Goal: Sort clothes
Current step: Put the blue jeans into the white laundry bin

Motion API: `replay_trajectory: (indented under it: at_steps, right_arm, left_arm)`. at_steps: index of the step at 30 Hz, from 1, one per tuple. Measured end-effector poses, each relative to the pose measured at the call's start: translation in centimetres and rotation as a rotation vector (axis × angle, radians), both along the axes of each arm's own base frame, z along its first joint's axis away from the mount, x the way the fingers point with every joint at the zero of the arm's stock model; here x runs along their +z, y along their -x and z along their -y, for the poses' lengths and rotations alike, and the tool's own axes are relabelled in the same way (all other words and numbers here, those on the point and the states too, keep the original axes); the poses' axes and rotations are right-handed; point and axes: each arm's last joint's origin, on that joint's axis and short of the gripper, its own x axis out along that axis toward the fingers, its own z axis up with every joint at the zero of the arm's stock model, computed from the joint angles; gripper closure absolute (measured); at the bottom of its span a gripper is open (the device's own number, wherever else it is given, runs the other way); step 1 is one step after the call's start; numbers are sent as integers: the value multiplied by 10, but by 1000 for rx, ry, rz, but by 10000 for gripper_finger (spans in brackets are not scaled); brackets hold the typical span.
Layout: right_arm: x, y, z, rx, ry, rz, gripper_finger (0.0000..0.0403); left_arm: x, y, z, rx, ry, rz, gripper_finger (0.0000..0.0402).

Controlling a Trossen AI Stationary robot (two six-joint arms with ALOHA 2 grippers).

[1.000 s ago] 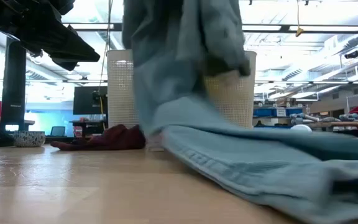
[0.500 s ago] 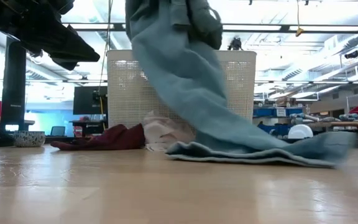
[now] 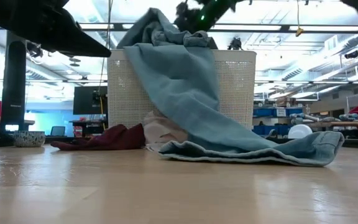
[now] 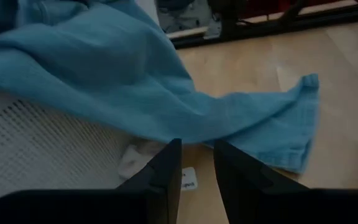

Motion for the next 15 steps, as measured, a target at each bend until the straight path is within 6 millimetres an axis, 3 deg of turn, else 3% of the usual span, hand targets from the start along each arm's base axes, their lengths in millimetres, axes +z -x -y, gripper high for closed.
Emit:
replay_trajectory:
  at_steps: [6,10,15]
  right_arm:
    - [-65,-29,13,65,-271,-87,385]
    - [-108,-39,32,-32,-436,-132,380]
    - [-144,-43,49,-123,-572,-154,372]
  left_arm:
    - [3,-1,-1,21,-53,15,303]
    - [4,-2,-5,44,-84,11,303]
    - [4,-4,-8,61,-90,7,303]
